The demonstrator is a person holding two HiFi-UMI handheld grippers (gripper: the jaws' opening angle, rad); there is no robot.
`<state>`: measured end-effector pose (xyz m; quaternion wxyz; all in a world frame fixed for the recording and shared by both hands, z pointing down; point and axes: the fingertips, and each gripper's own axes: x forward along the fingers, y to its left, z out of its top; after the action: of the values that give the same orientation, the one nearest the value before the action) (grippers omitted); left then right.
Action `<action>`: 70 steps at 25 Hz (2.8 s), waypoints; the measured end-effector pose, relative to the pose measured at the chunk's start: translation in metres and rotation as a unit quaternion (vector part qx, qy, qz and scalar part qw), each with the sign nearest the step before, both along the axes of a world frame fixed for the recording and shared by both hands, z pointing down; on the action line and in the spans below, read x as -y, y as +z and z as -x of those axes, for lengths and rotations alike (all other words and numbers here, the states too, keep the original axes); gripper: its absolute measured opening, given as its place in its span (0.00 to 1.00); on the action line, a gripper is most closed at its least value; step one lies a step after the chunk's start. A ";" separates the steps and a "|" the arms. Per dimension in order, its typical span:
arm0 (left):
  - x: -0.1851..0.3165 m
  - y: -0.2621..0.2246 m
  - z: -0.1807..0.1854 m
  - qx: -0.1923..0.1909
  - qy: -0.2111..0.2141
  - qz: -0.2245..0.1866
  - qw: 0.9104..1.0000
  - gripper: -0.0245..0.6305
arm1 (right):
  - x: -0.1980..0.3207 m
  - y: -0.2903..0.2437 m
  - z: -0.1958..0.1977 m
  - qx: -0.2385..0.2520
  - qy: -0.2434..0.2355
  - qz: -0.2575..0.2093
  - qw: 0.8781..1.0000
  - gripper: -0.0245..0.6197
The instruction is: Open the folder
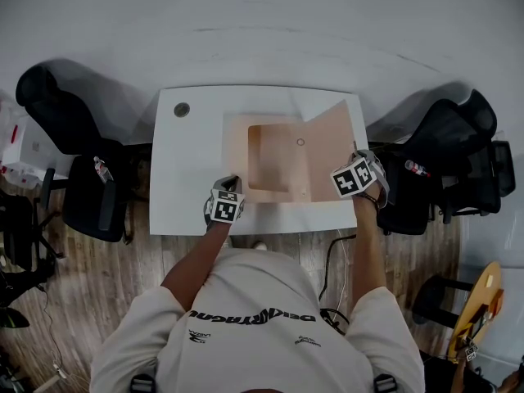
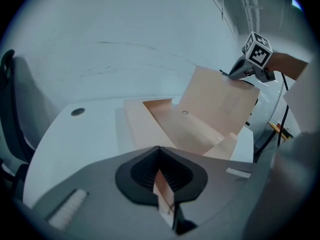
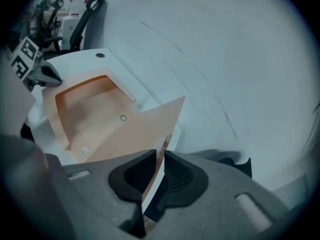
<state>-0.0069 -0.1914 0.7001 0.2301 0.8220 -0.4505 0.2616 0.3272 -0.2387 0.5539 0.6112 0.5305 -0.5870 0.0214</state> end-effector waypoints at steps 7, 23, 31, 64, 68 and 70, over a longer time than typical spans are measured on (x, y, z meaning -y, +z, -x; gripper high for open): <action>-0.003 0.004 0.004 0.008 -0.006 0.011 1.000 0.03 | 0.000 0.007 -0.007 -0.082 -0.019 0.001 0.996 0.12; 0.001 0.000 0.002 0.005 0.007 -0.003 1.000 0.03 | -0.003 0.034 -0.030 -0.234 -0.077 0.036 0.969 0.04; 0.000 0.002 0.004 0.007 0.006 0.004 1.000 0.04 | -0.008 0.053 -0.022 -0.178 -0.068 0.029 0.981 0.04; -0.014 -0.115 -0.002 -0.089 -0.022 -0.081 0.992 0.04 | -0.035 0.003 0.130 0.402 0.049 -0.177 0.897 0.04; -0.019 -0.128 -0.004 -0.086 -0.021 -0.100 0.991 0.03 | -0.042 -0.007 0.146 0.427 0.044 -0.201 0.881 0.04; -0.021 -0.135 -0.003 -0.086 -0.021 -0.110 0.990 0.03 | -0.045 -0.012 0.154 0.435 0.042 -0.212 0.874 0.04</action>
<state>-0.0040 -0.1700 0.5655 0.1820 0.8518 -0.4725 0.1343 0.1727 -0.1933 0.5414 0.1651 0.6085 -0.7615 0.1506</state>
